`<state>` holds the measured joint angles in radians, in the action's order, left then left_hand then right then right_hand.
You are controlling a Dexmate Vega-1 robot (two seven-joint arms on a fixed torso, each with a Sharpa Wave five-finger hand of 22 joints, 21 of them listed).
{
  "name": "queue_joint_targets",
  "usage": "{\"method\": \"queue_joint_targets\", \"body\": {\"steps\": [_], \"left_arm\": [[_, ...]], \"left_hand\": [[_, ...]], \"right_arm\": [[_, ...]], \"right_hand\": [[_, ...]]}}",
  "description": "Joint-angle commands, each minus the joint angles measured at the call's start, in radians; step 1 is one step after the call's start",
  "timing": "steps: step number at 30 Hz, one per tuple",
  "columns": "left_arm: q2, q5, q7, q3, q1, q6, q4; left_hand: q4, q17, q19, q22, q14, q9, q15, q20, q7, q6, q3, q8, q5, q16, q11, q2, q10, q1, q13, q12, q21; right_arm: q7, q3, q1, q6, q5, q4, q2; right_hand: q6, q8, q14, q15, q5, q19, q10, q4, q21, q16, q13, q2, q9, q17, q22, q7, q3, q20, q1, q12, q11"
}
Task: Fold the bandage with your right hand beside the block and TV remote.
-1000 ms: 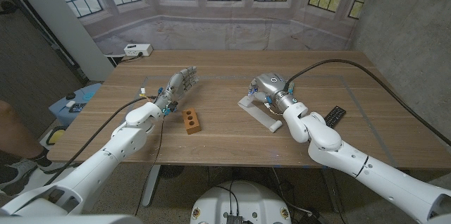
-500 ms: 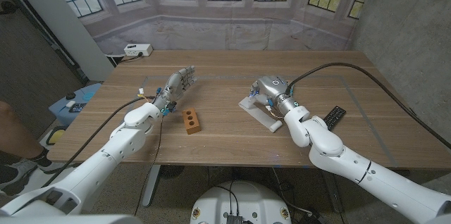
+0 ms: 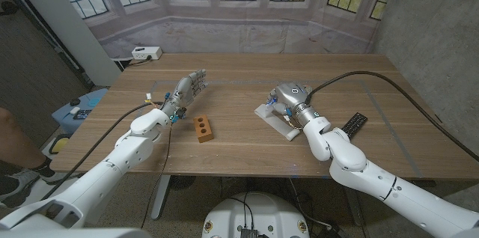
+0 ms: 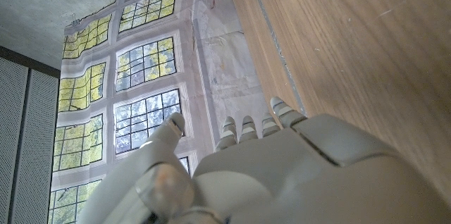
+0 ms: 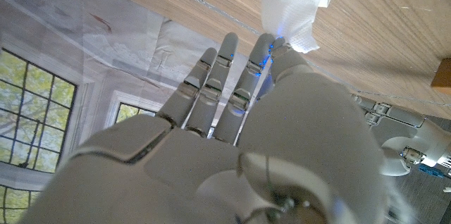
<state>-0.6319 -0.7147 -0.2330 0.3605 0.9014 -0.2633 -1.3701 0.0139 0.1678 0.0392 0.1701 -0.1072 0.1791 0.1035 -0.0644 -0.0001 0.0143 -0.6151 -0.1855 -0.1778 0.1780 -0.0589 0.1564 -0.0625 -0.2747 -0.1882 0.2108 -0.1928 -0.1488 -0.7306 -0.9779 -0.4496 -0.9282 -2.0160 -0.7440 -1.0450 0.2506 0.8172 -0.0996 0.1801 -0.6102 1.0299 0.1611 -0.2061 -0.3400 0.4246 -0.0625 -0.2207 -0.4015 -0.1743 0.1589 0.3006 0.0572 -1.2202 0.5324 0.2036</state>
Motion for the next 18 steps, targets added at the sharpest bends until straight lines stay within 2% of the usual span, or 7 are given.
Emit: {"method": "queue_joint_targets", "body": {"steps": [1, 18], "left_arm": [[-0.007, 0.0, 0.001, 0.0, 0.006, 0.008, -0.011], [0.002, -0.002, -0.023, 0.013, -0.009, 0.012, 0.007]], "left_hand": [[-0.006, 0.001, -0.002, 0.005, 0.002, 0.001, 0.005, -0.01, -0.003, 0.005, -0.003, 0.001, 0.003, -0.002, -0.004, 0.005, 0.002, 0.0, -0.003, -0.003, -0.002], [-0.006, 0.001, -0.001, 0.005, 0.003, 0.002, 0.006, -0.01, -0.001, 0.005, -0.003, 0.001, 0.003, -0.001, -0.005, 0.005, 0.001, 0.001, -0.003, -0.003, -0.002]], "right_arm": [[-0.009, 0.006, -0.028, -0.018, -0.001, -0.014, -0.007], [0.002, 0.012, -0.047, -0.046, -0.026, -0.055, -0.017]], "right_hand": [[-0.006, -0.004, 0.009, -0.141, 0.0, -0.007, 0.009, 0.0, -0.004, 0.002, 0.003, 0.003, -0.003, -0.004, -0.004, 0.003, -0.003, 0.088, -0.012, 0.005, -0.001], [-0.008, -0.004, 0.01, -0.141, 0.0, -0.008, 0.01, 0.0, -0.004, 0.006, 0.003, 0.002, -0.003, -0.008, -0.004, 0.001, -0.005, 0.089, -0.013, 0.005, -0.001]]}}
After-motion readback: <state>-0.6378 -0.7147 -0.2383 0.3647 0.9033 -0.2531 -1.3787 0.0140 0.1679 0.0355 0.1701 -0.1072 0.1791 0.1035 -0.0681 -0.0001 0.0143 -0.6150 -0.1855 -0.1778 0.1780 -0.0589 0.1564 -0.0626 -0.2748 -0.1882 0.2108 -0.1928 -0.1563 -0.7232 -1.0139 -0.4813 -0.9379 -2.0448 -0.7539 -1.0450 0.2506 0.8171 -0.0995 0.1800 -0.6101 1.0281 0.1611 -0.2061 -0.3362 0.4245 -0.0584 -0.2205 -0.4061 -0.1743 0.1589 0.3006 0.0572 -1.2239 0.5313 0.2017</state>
